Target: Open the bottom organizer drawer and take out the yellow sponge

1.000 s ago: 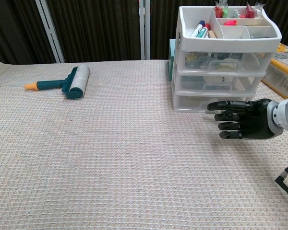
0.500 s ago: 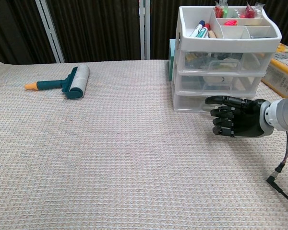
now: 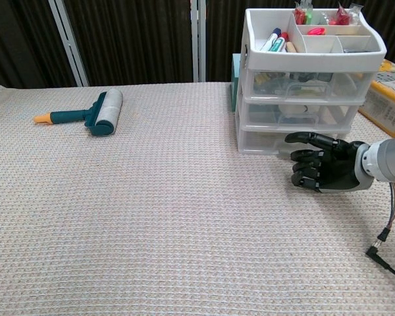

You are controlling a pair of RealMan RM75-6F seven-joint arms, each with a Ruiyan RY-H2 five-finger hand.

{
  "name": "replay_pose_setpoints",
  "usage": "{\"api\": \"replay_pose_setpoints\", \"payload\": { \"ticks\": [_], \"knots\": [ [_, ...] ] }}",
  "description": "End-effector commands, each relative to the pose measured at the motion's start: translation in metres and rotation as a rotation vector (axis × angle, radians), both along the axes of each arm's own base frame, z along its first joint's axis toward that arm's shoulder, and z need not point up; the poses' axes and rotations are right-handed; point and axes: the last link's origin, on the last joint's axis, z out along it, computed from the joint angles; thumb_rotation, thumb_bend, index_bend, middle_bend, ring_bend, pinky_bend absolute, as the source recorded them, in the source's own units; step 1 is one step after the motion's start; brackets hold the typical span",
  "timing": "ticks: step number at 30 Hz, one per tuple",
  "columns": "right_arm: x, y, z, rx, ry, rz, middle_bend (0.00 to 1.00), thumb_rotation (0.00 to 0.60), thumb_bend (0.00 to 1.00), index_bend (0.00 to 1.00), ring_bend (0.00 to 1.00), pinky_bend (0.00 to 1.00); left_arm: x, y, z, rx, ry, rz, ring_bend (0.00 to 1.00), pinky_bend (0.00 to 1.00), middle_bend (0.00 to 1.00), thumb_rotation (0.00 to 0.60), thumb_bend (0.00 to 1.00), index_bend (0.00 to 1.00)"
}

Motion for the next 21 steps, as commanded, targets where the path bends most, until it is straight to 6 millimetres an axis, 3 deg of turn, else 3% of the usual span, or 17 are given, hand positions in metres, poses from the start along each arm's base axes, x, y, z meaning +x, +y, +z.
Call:
{"api": "replay_pose_setpoints", "payload": {
  "ticks": [1, 21],
  "knots": [
    [0.0004, -0.0022, -0.0017, -0.002, -0.008, -0.010, 0.87, 0.600, 0.28, 0.24, 0.84, 0.72, -0.0001, -0.0001, -0.0001, -0.001, 0.001, 0.000, 0.00, 0.00, 0.00, 0.600, 0.07, 0.00],
    [-0.0003, -0.0118, -0.0002, -0.013, -0.053, -0.055, 0.87, 0.600, 0.28, 0.27, 0.84, 0.72, 0.0002, -0.0014, 0.0005, -0.001, 0.007, 0.000, 0.00, 0.00, 0.00, 0.600, 0.07, 0.00]
  ]
}}
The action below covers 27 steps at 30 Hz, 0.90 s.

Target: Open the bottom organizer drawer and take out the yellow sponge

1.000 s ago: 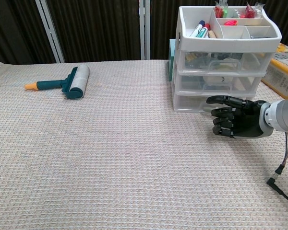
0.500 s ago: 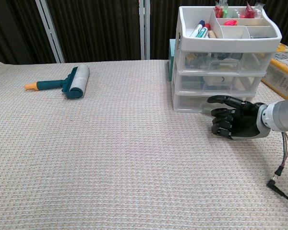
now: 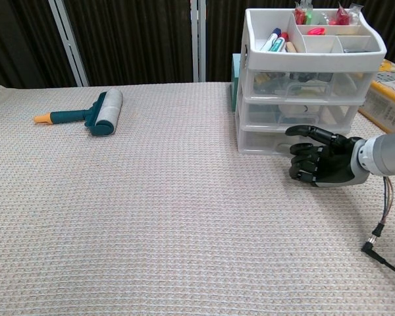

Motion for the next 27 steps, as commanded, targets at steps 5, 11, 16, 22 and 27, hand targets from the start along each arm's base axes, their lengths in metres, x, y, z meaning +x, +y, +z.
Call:
{"api": "replay_pose_setpoints", "payload": {
  "ticks": [5, 11, 16, 22, 27],
  "knots": [
    [0.002, -0.002, 0.001, 0.007, -0.011, -0.002, 0.87, 0.600, 0.28, 0.33, 0.84, 0.72, -0.001, 0.000, 0.001, 0.002, 0.002, 0.005, 0.00, 0.00, 0.00, 0.600, 0.07, 0.00],
    [0.003, 0.003, 0.005, 0.021, 0.000, 0.016, 0.87, 0.600, 0.28, 0.37, 0.84, 0.72, -0.001, 0.000, 0.001, 0.011, 0.005, 0.006, 0.00, 0.00, 0.00, 0.600, 0.07, 0.00],
    [0.000, 0.007, 0.008, 0.033, 0.007, 0.014, 0.87, 0.600, 0.28, 0.38, 0.84, 0.72, -0.001, -0.002, 0.001, 0.018, 0.007, 0.005, 0.00, 0.00, 0.00, 0.600, 0.07, 0.00],
    [-0.004, 0.015, 0.013, 0.046, 0.020, 0.021, 0.87, 0.600, 0.28, 0.38, 0.84, 0.72, 0.000, -0.003, 0.000, 0.019, 0.013, 0.006, 0.00, 0.00, 0.00, 0.600, 0.07, 0.00],
    [-0.008, 0.021, 0.014, 0.062, 0.040, 0.040, 0.87, 0.600, 0.28, 0.38, 0.84, 0.72, 0.000, -0.003, 0.000, 0.024, 0.011, 0.009, 0.00, 0.00, 0.00, 0.600, 0.07, 0.00]
  ]
}}
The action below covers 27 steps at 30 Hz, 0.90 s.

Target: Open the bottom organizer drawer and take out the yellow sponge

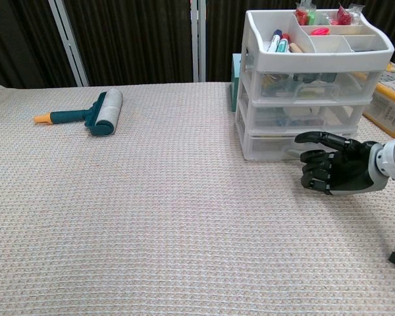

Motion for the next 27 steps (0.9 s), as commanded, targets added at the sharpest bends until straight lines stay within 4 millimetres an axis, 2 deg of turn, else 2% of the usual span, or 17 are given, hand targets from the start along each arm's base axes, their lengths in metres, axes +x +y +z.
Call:
{"api": "replay_pose_setpoints", "payload": {
  "ticks": [1, 8, 12, 15, 27],
  "knots": [
    [-0.002, 0.004, 0.000, 0.012, 0.013, 0.012, 0.87, 0.600, 0.28, 0.37, 0.84, 0.72, 0.000, 0.000, 0.000, 0.002, -0.002, 0.001, 0.00, 0.00, 0.00, 0.600, 0.07, 0.00],
    [-0.003, 0.010, -0.003, 0.037, 0.031, 0.039, 0.87, 0.600, 0.28, 0.30, 0.84, 0.72, 0.000, -0.001, 0.000, 0.000, -0.002, 0.001, 0.00, 0.00, 0.00, 0.600, 0.07, 0.00],
    [-0.002, 0.015, -0.002, 0.044, 0.036, 0.057, 0.87, 0.600, 0.28, 0.19, 0.84, 0.72, 0.000, -0.001, 0.001, 0.003, -0.006, 0.000, 0.00, 0.00, 0.00, 0.600, 0.07, 0.00],
    [0.001, 0.020, 0.000, 0.048, 0.045, 0.086, 0.87, 0.600, 0.28, 0.15, 0.84, 0.72, 0.000, -0.001, 0.001, 0.002, -0.007, 0.000, 0.00, 0.00, 0.00, 0.600, 0.07, 0.00],
    [0.008, 0.036, 0.009, 0.048, 0.053, 0.159, 0.87, 0.600, 0.28, 0.09, 0.84, 0.71, 0.001, -0.003, 0.003, 0.004, -0.012, -0.005, 0.00, 0.00, 0.00, 0.600, 0.07, 0.00]
  ]
}}
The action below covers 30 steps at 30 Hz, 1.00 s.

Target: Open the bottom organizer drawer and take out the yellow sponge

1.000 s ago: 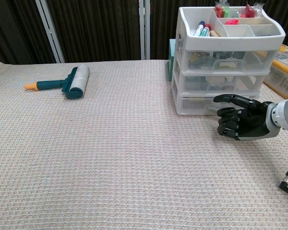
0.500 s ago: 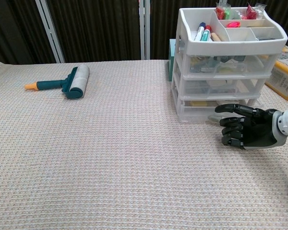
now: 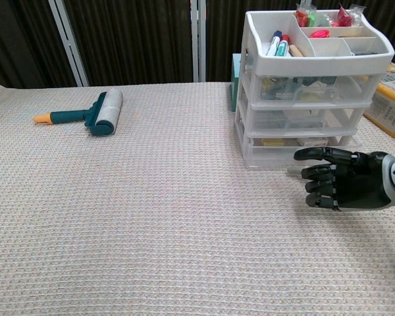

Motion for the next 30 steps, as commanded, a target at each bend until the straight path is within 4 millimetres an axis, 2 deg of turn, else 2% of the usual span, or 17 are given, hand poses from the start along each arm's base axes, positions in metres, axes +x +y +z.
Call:
{"api": "replay_pose_setpoints", "payload": {
  "ticks": [1, 8, 16, 24, 30],
  "knots": [
    [0.001, 0.005, 0.004, 0.002, 0.002, 0.016, 0.87, 0.600, 0.28, 0.09, 0.84, 0.71, 0.000, 0.000, 0.000, -0.001, 0.000, 0.001, 0.00, 0.00, 0.00, 0.600, 0.07, 0.00],
    [0.006, 0.018, 0.024, -0.009, 0.058, 0.118, 0.86, 0.600, 0.28, 0.08, 0.84, 0.70, -0.001, 0.000, 0.001, -0.001, -0.002, 0.006, 0.00, 0.00, 0.00, 0.600, 0.07, 0.00],
    [0.007, 0.032, 0.051, -0.156, 0.381, 0.385, 0.84, 0.600, 0.26, 0.09, 0.84, 0.69, 0.000, -0.002, 0.001, 0.000, 0.003, 0.006, 0.00, 0.00, 0.00, 0.600, 0.07, 0.00],
    [-0.001, 0.025, 0.052, -0.270, 0.678, 0.519, 0.84, 0.600, 0.26, 0.10, 0.84, 0.69, 0.002, -0.004, 0.001, 0.006, 0.011, 0.008, 0.00, 0.00, 0.00, 0.600, 0.07, 0.00],
    [-0.004, 0.023, 0.044, -0.281, 0.748, 0.510, 0.85, 0.600, 0.26, 0.14, 0.84, 0.69, 0.002, -0.004, 0.000, 0.003, 0.014, 0.011, 0.00, 0.00, 0.00, 0.600, 0.07, 0.00]
  ]
}}
